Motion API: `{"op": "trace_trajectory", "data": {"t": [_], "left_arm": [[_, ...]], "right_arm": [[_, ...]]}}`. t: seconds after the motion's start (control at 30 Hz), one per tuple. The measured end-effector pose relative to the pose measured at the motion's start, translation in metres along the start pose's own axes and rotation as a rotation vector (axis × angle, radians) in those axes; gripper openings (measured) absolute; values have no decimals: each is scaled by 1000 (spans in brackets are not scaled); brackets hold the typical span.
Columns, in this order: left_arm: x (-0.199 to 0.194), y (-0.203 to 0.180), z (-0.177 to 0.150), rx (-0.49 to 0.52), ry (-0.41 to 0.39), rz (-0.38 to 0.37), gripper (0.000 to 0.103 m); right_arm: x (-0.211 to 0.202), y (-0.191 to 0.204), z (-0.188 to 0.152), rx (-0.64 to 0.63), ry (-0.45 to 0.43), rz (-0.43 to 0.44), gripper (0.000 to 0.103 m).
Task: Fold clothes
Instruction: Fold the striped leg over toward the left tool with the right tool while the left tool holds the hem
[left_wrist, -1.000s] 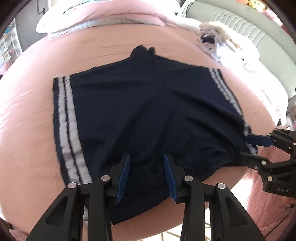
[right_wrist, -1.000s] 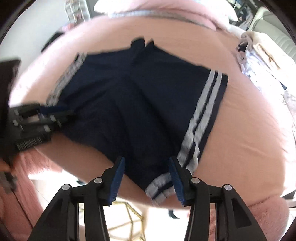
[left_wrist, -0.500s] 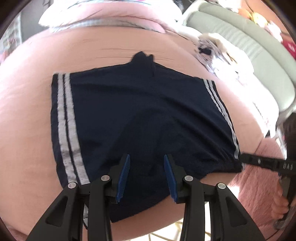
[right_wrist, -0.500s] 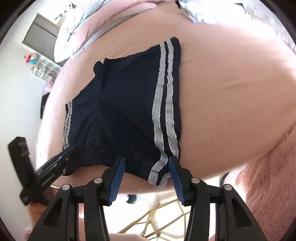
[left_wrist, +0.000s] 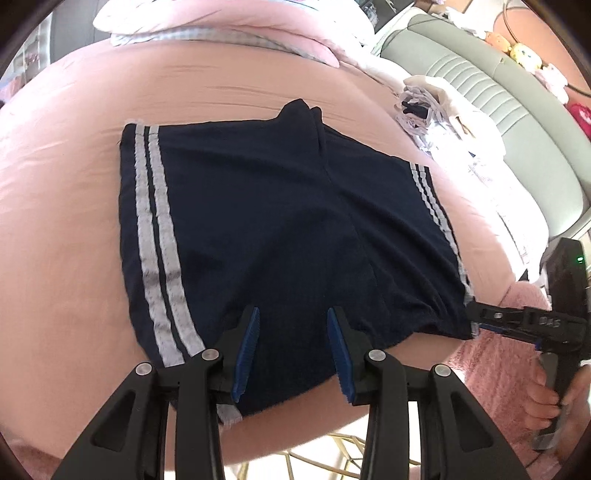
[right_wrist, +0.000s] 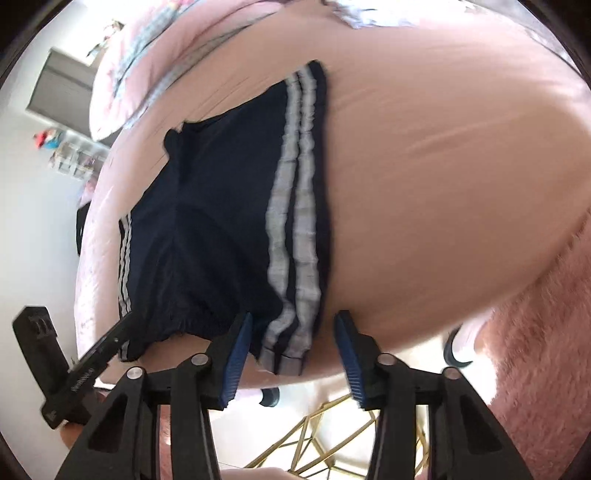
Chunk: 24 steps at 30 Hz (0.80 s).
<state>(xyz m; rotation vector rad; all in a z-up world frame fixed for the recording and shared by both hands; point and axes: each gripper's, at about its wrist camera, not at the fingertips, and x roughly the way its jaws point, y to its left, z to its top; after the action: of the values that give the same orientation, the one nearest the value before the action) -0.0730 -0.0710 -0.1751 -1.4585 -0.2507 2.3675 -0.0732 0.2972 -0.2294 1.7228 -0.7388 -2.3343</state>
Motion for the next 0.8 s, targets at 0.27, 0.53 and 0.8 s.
{"op": "trace_trajectory", "data": {"t": [0.27, 0.53, 0.8], "left_arm": [[-6, 20, -1, -66, -24, -20, 35], [-12, 48, 9, -238, -73, -44, 35], [12, 64, 23, -354, -52, -148, 35]], "right_arm": [[-3, 49, 32, -168, -71, -35, 9], [12, 162, 57, -442, -38, 146, 9], [95, 175, 28, -474, 226, 75, 20]]}}
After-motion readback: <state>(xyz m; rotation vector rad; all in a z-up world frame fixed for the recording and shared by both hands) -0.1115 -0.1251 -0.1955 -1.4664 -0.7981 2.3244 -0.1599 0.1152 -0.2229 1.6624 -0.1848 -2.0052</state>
